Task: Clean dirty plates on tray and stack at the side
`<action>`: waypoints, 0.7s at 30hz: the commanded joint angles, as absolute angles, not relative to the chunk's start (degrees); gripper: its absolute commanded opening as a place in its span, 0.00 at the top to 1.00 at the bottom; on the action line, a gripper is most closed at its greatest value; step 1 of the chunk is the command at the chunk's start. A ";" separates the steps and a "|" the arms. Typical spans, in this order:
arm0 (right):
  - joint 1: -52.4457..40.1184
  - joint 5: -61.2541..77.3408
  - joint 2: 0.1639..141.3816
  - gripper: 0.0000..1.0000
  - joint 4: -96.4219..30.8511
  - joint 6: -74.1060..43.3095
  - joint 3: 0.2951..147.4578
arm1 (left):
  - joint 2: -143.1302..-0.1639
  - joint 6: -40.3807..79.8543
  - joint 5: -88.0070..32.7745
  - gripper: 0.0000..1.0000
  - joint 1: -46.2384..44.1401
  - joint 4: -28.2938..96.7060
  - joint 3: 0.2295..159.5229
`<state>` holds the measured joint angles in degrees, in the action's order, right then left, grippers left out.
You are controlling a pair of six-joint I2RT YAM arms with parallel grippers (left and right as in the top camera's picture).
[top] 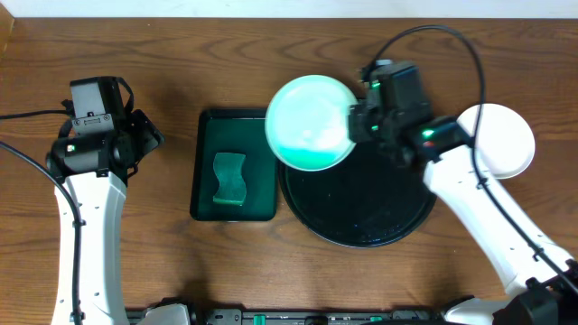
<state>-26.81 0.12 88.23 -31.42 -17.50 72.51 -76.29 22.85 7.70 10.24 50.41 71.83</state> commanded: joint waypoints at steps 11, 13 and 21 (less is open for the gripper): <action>-43.57 -24.14 97.36 0.99 -22.96 -18.85 74.04 | -75.96 22.96 8.21 0.20 10.48 50.57 72.60; -44.84 -26.74 98.91 0.99 -21.39 -16.91 74.04 | -75.96 22.96 8.21 0.20 10.48 50.57 72.60; -48.58 -39.09 99.66 0.99 -11.11 -3.79 74.06 | -75.96 22.96 8.19 0.20 10.48 50.57 72.60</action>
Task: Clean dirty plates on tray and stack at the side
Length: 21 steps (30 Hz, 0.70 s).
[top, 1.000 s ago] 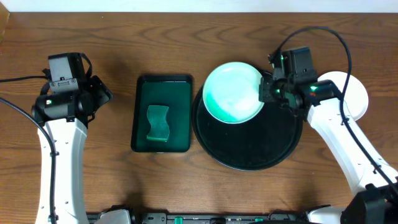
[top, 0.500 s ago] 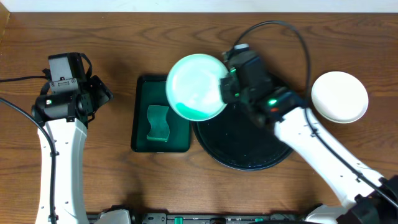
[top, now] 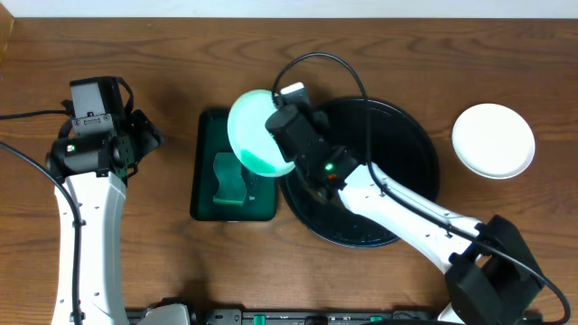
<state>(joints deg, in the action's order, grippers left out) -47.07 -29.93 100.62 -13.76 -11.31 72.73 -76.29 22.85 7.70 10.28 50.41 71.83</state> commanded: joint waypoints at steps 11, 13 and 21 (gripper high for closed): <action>-55.31 -51.07 99.61 0.99 8.91 27.70 74.06 | -75.96 22.96 8.21 0.20 10.48 50.57 72.60; -56.58 -52.73 99.61 0.99 12.53 31.70 74.06 | -75.96 22.96 8.19 0.20 10.48 50.57 72.60; -61.36 -57.21 99.61 0.99 26.72 47.05 74.06 | -75.96 22.96 8.21 0.20 10.48 50.57 72.60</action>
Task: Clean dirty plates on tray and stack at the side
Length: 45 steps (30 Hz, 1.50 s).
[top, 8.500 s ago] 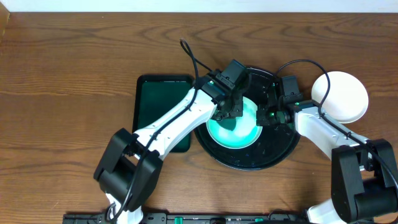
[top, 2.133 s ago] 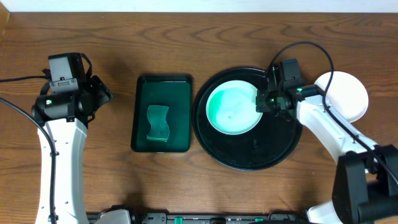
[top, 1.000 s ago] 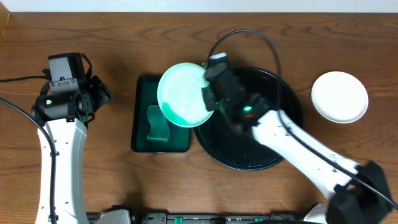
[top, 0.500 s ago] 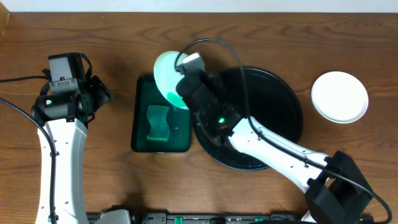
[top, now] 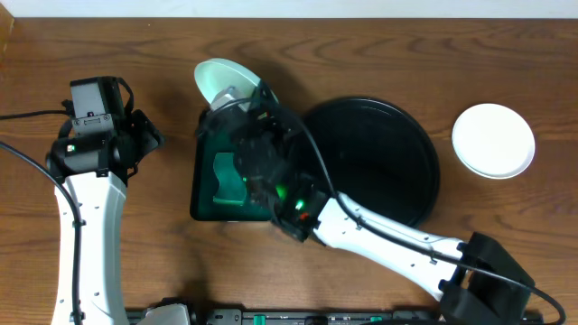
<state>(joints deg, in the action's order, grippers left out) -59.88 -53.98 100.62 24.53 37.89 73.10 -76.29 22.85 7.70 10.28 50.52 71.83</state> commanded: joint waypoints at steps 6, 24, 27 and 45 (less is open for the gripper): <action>-63.90 -58.06 99.61 0.98 33.32 54.13 74.06 | -75.96 22.96 8.21 0.20 10.48 50.57 72.60; -65.14 -58.48 99.63 0.99 34.26 54.02 74.04 | -75.96 22.96 8.19 0.20 10.48 50.57 72.60; -65.14 -58.48 99.63 0.99 34.26 54.02 74.04 | -75.96 22.96 8.21 0.20 10.48 50.57 72.60; -65.73 -58.46 99.63 0.99 33.89 54.04 74.04 | -75.96 22.96 8.19 0.20 10.48 50.57 72.60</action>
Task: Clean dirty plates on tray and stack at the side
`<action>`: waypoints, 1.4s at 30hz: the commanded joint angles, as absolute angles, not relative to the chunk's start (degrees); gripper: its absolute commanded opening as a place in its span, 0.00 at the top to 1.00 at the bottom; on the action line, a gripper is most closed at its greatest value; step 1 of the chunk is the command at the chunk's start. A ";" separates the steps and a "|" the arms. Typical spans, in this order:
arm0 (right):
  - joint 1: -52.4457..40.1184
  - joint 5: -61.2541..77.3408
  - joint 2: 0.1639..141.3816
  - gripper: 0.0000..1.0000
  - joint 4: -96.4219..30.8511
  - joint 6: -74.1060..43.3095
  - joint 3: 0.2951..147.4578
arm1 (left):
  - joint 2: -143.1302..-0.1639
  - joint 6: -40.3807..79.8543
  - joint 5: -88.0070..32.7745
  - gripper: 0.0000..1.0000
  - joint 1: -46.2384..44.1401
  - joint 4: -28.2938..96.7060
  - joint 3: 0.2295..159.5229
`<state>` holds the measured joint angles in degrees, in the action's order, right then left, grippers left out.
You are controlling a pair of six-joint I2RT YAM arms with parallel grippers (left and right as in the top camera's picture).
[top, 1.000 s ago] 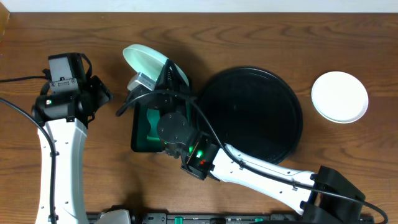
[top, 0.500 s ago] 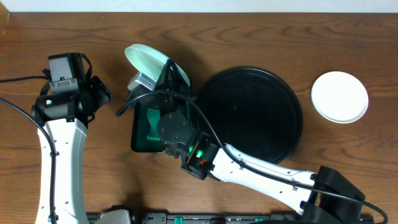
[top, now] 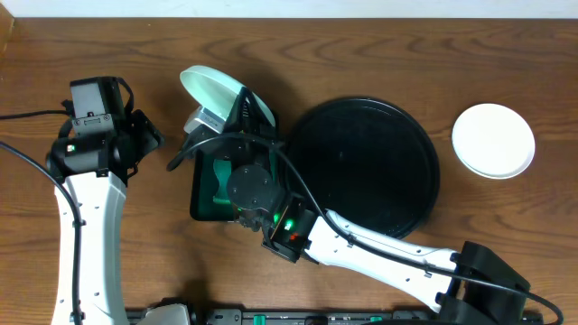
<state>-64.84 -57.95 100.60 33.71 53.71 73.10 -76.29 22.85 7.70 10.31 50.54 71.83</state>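
My right gripper [top: 230, 106] is shut on the edge of a pale green plate [top: 209, 85]. It holds the plate tilted over the far left corner of the dark green tub [top: 200, 194]. A green sponge [top: 219, 183] lies in that tub, partly covered by my right arm. The round black tray [top: 366, 171] holds no plates. One white plate [top: 492, 140] rests on the table to the right of the tray. My left gripper [top: 150, 137] hovers left of the tub with nothing in it; its jaw opening cannot be made out.
The wooden table's [top: 144, 262] surface shows around the tub, tray and white plate. My right arm [top: 361, 253] stretches from the lower right across the tray's near edge to the tub. A cable loops beside the tub's left edge.
My right gripper has moved the green plate a little further left, from over the tub's back edge to past its far left corner. My left arm has not moved.
First my right gripper held the green plate over the tray's far left edge. Then it was between tray and tub, then over the tub's back edge. Now the plate hangs tilted at the tub's far left corner. The tray stayed bare and the white plate stayed put.
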 commanded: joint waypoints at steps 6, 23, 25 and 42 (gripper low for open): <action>-65.71 -58.43 99.63 0.99 33.91 54.04 74.04 | -75.96 22.96 8.21 0.19 10.48 50.57 72.60; -65.71 -58.43 99.63 0.99 33.91 50.78 74.04 | -75.96 22.96 8.21 0.20 10.48 50.57 72.60; -65.71 -58.43 99.63 0.99 33.91 50.78 74.04 | -75.96 22.96 8.21 0.20 10.48 50.57 72.60; -65.71 -58.67 99.63 0.99 33.78 47.05 74.04 | -75.96 22.96 8.21 0.19 10.48 50.57 72.60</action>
<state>-64.84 -57.98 100.60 33.69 50.81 73.10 -76.29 22.85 7.68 10.28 50.54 71.83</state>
